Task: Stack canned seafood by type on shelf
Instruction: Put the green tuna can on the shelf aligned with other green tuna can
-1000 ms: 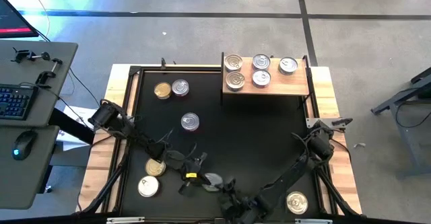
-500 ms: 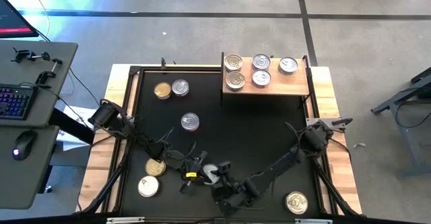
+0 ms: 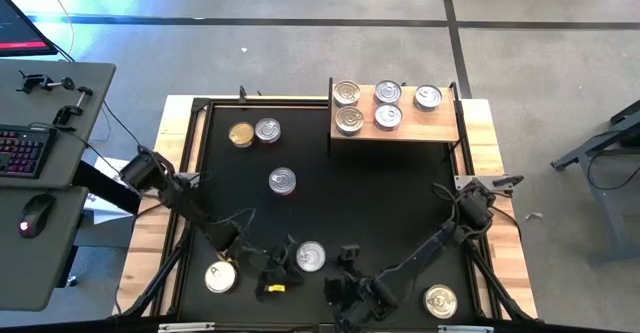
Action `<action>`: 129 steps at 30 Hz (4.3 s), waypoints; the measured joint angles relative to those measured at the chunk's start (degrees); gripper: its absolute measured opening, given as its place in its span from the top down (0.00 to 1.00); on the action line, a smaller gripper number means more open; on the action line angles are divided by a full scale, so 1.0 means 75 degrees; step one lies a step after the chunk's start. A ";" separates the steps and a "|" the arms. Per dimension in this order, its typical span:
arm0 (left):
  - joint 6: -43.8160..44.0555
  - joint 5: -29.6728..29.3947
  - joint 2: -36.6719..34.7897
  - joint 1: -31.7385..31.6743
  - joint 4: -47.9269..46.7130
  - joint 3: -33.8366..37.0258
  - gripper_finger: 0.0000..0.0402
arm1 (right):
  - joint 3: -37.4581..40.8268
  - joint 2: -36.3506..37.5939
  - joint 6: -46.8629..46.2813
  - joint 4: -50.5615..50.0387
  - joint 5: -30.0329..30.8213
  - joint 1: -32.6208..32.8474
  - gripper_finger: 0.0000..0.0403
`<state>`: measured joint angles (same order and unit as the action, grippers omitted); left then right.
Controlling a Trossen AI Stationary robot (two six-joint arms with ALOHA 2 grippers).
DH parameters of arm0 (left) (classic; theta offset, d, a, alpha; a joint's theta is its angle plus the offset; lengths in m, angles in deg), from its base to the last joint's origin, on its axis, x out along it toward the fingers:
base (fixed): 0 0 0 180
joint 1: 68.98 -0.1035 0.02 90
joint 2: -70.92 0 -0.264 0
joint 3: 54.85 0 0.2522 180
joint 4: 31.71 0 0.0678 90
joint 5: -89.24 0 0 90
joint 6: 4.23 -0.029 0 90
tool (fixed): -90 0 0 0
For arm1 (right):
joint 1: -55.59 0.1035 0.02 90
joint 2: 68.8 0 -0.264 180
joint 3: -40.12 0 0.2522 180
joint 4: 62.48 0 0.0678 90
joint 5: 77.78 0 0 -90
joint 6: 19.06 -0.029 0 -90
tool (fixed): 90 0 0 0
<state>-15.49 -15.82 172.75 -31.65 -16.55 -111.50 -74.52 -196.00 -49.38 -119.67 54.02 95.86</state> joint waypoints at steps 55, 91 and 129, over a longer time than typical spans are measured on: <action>0.1674 -0.1279 -0.0489 -0.0339 -0.1724 -0.0685 1.00 | 0.1474 -0.0023 0.2321 0.3267 0.0281 -0.0758 0.67; 0.3152 -0.3753 -0.1269 0.0830 -0.3780 -0.0691 1.00 | 0.3279 0.6323 -0.1901 -0.6109 0.0298 -0.4902 0.72; 0.3497 -0.3871 -0.1243 0.0844 -0.3639 -0.0691 1.00 | 0.3764 0.6260 -0.0826 -0.5317 0.1124 -0.5981 0.41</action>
<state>10.74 -44.85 163.43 -25.32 -43.84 -116.68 -46.29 -149.05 -55.57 -159.55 62.45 51.00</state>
